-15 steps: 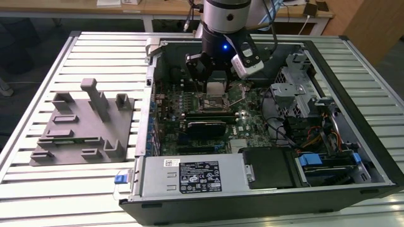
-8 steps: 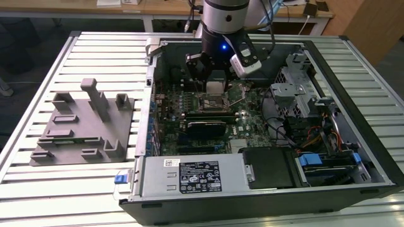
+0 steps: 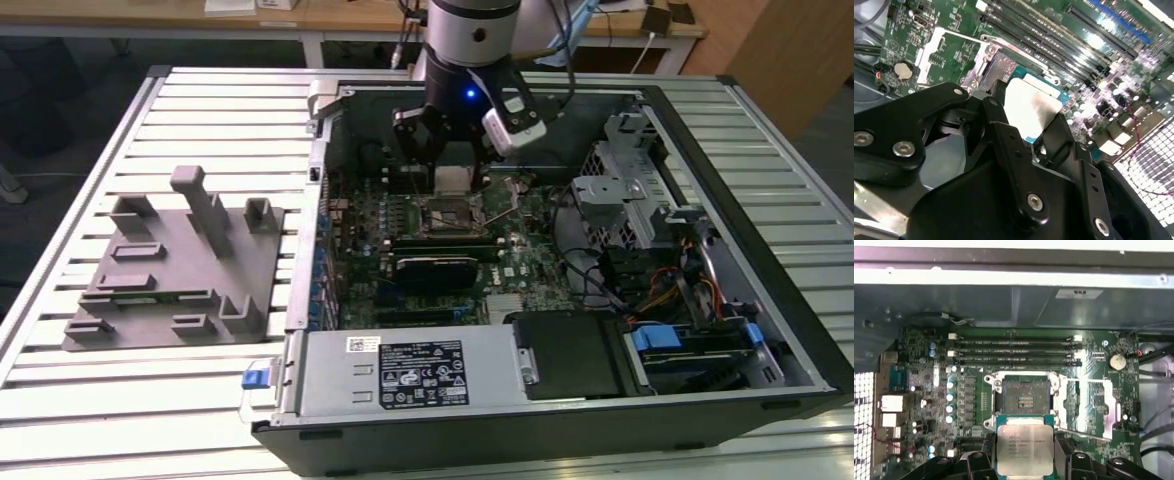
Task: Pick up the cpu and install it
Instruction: 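Pick up the cpu and move it towards the insertion slot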
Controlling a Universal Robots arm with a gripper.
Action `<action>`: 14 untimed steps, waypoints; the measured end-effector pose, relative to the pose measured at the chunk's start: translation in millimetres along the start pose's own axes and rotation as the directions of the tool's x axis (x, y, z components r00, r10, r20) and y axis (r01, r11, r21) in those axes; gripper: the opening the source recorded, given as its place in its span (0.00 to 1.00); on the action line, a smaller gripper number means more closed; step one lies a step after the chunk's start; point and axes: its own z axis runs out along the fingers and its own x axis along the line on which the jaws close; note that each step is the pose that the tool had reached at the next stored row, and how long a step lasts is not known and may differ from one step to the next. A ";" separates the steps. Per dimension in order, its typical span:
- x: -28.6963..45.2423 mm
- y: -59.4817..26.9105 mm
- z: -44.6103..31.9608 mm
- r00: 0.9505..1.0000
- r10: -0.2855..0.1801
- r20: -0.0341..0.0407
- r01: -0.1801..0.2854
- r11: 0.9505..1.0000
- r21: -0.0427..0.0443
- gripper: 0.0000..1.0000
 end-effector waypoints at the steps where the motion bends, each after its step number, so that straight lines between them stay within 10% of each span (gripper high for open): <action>1: 0.0 1.3 1.1 1.000 0.000 0.000 0.000 1.000 0.000 0.54; 14: -0.7 10.8 21.3 1.000 0.000 -0.004 0.000 1.000 0.001 0.54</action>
